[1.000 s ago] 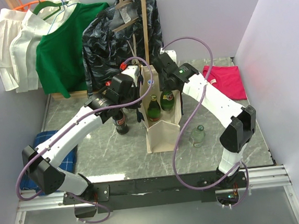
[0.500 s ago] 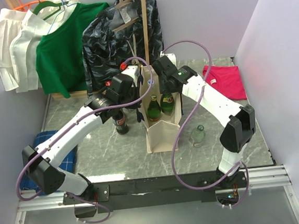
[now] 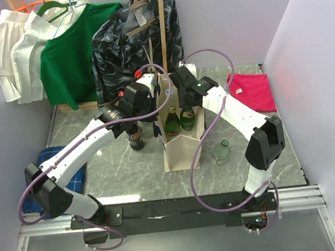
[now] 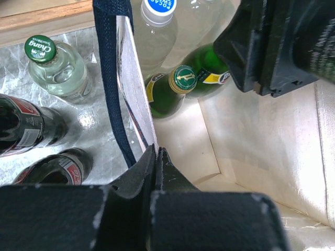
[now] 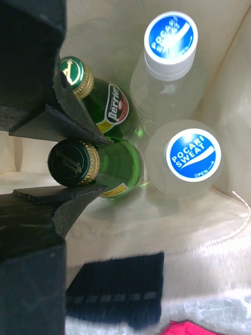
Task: Place the beverage into the canvas bag
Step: Place the drink in the canvas bag.
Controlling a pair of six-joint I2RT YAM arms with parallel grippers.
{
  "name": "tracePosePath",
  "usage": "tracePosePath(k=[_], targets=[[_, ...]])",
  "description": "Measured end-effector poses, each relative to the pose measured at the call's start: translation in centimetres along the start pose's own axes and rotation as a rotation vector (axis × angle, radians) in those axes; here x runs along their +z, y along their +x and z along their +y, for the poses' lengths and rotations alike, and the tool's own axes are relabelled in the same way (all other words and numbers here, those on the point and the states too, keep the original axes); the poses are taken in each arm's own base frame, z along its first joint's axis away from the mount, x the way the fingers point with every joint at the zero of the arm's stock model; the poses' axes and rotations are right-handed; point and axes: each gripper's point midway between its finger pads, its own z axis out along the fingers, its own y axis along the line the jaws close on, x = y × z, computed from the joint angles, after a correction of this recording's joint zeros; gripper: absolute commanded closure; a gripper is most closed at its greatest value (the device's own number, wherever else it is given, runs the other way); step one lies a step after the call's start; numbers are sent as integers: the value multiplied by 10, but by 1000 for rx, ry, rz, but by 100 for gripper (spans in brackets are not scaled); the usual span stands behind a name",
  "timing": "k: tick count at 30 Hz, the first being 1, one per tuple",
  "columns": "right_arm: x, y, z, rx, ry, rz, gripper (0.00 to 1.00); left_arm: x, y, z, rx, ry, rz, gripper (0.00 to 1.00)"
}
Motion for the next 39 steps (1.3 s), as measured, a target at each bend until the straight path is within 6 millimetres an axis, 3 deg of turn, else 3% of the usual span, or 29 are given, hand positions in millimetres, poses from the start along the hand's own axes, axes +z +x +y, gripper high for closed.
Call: tracePosePath(k=[22, 33, 37, 39], targets=[[19, 13, 4, 4, 7, 27, 100, 0, 0, 1, 0, -7, 1, 95], [25, 18, 5, 20, 14, 29, 100, -1, -1, 1, 4, -9, 1, 86], [26, 18, 5, 33, 19, 28, 91, -2, -4, 0, 3, -5, -7, 84], [26, 18, 4, 37, 22, 27, 82, -3, -6, -1, 2, -4, -10, 83]])
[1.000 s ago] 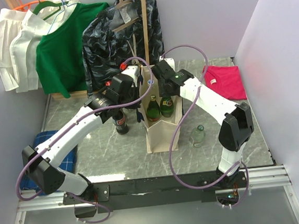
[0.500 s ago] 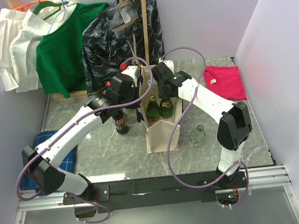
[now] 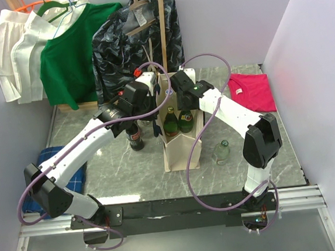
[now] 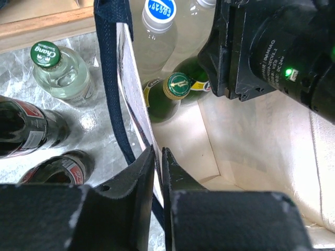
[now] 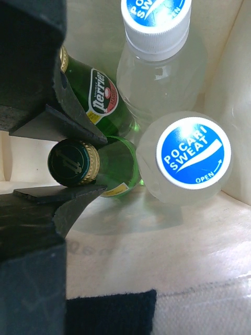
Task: Place the beverage into the canvas bag
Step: Place the drink in the canvas bag.
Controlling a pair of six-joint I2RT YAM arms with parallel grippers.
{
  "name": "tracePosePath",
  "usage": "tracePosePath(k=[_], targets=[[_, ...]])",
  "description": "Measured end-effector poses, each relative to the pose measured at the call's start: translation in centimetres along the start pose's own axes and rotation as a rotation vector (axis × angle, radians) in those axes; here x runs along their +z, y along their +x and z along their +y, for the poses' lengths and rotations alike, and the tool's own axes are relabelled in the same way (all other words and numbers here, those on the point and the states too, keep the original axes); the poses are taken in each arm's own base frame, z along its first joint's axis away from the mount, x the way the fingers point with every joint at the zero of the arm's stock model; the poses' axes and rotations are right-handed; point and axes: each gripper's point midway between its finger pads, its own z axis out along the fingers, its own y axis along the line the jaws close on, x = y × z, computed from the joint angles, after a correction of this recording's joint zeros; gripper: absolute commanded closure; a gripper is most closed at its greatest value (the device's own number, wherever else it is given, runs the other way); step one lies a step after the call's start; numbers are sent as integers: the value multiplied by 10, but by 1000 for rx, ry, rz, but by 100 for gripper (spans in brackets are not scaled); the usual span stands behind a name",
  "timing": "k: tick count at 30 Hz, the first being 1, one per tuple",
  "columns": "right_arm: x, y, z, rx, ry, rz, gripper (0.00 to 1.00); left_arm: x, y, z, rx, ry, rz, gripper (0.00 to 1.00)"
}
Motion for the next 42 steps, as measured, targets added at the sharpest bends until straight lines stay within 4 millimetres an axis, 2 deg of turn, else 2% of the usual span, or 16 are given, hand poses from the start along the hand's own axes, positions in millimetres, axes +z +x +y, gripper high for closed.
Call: tracePosePath(k=[5, 12, 16, 35, 38, 42], targets=[[0, 0, -1, 8, 5, -2, 66, 0, -1, -1, -1, 2, -3, 82], [0, 0, -2, 21, 14, -5, 53, 0, -2, -1, -1, 2, -4, 82], [1, -2, -10, 13, 55, -17, 47, 0, -2, -1, -1, 2, -4, 81], [-3, -5, -13, 6, 65, -24, 44, 0, -2, -1, -2, 2, -8, 78], [-10, -12, -12, 11, 49, -37, 44, 0, -3, 0, -2, -1, -11, 77], [-29, -27, -12, 32, 21, -78, 43, -2, -7, -1, -3, 0, -19, 75]])
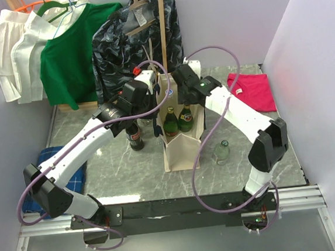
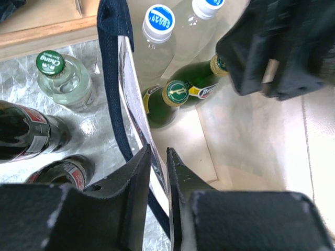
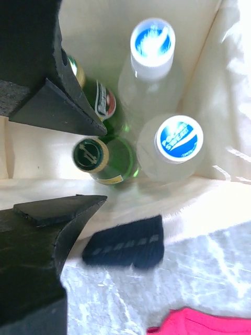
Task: Place the beverage into the canvas bag
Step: Place the drink in the canvas bag, then pick up the drink from the center of the board.
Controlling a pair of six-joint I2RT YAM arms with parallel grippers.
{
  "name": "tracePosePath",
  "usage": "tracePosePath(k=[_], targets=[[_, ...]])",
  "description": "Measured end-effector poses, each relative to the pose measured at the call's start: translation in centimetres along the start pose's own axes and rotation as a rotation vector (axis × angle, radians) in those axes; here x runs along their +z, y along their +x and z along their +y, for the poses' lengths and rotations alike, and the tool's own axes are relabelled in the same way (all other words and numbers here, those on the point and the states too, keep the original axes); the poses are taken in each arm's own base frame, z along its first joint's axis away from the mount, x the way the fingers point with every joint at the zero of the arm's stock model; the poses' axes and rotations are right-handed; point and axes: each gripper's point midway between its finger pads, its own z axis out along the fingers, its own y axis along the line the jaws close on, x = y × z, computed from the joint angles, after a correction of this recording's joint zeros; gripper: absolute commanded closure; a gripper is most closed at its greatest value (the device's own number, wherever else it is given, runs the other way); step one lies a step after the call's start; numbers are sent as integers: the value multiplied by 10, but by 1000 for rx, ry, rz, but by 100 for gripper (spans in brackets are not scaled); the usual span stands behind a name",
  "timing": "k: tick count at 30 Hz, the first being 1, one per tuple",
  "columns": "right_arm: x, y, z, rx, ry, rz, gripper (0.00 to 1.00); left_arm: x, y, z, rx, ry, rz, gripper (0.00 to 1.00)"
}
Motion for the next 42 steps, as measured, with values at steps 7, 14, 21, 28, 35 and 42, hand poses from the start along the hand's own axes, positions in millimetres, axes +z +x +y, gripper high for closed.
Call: tracePosePath(k=[7, 14, 21, 28, 35, 42], targets=[[-40, -41, -1, 59, -65, -100, 43, -1, -4, -2, -2, 4, -11, 71], [-76, -66, -7, 99, -111, -173, 39, -3, -8, -2, 2, 5, -20, 59], [-127, -83, -31, 154, -155, -268, 37, -8, -16, -1, 4, -3, -51, 41], [-128, -59, -46, 148, -133, -242, 37, -22, -34, 11, -18, -61, -125, 31], [-106, -27, -43, 118, -124, -151, 37, -41, -61, 36, -60, -141, -206, 27], [-107, -25, -38, 123, -153, -140, 37, -68, -106, 86, -161, -259, -283, 27]])
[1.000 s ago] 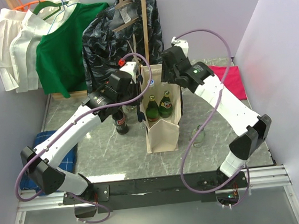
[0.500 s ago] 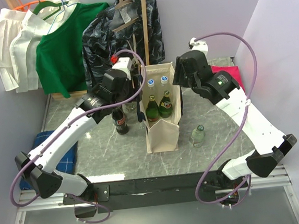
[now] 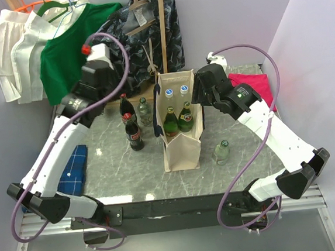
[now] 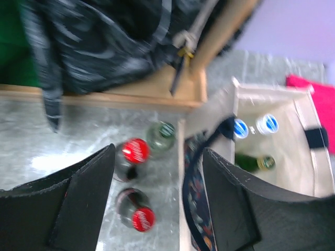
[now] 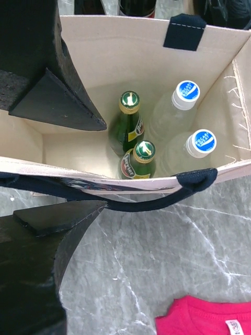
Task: Place the beverage into the canvas bag
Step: Pick up the drink from the center of the board.
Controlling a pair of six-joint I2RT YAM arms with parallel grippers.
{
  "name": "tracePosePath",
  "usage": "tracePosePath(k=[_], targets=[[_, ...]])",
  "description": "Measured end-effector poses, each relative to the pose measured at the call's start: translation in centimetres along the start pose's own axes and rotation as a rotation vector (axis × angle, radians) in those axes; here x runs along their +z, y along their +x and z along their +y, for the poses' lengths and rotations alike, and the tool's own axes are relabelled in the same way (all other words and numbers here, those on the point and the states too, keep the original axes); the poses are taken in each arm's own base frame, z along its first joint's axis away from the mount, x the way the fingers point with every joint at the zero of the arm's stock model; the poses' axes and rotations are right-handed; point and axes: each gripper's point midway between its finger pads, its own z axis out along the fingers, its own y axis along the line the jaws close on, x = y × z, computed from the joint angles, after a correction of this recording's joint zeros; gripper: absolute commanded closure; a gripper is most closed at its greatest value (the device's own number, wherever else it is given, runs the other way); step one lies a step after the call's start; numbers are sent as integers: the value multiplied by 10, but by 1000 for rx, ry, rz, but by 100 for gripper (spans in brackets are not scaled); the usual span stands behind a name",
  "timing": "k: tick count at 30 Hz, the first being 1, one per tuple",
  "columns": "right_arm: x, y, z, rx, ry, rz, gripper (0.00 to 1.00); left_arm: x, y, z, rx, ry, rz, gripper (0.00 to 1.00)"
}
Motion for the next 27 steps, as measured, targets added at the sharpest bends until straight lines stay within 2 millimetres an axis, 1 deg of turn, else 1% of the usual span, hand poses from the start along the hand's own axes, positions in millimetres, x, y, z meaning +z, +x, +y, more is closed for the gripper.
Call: tracePosePath(k=[2, 5, 8, 12, 15, 18, 27], targets=[[0, 0, 1, 1, -6, 1, 37, 0, -11, 11, -15, -26, -16, 26], [0, 0, 3, 4, -15, 3, 37, 5, -13, 18, -13, -44, 1, 27], [0, 0, 4, 4, -21, 5, 37, 18, -5, 25, 0, -67, 46, 27], [0, 0, 4, 5, -22, 4, 37, 38, 15, 41, 16, -117, 124, 28], [0, 0, 4, 5, -22, 4, 37, 44, 23, 49, 24, -140, 160, 28], [1, 0, 5, 4, -22, 5, 37, 44, 25, 50, 31, -138, 172, 29], [6, 4, 7, -3, -21, 22, 37, 45, 32, 44, 35, -97, 201, 31]])
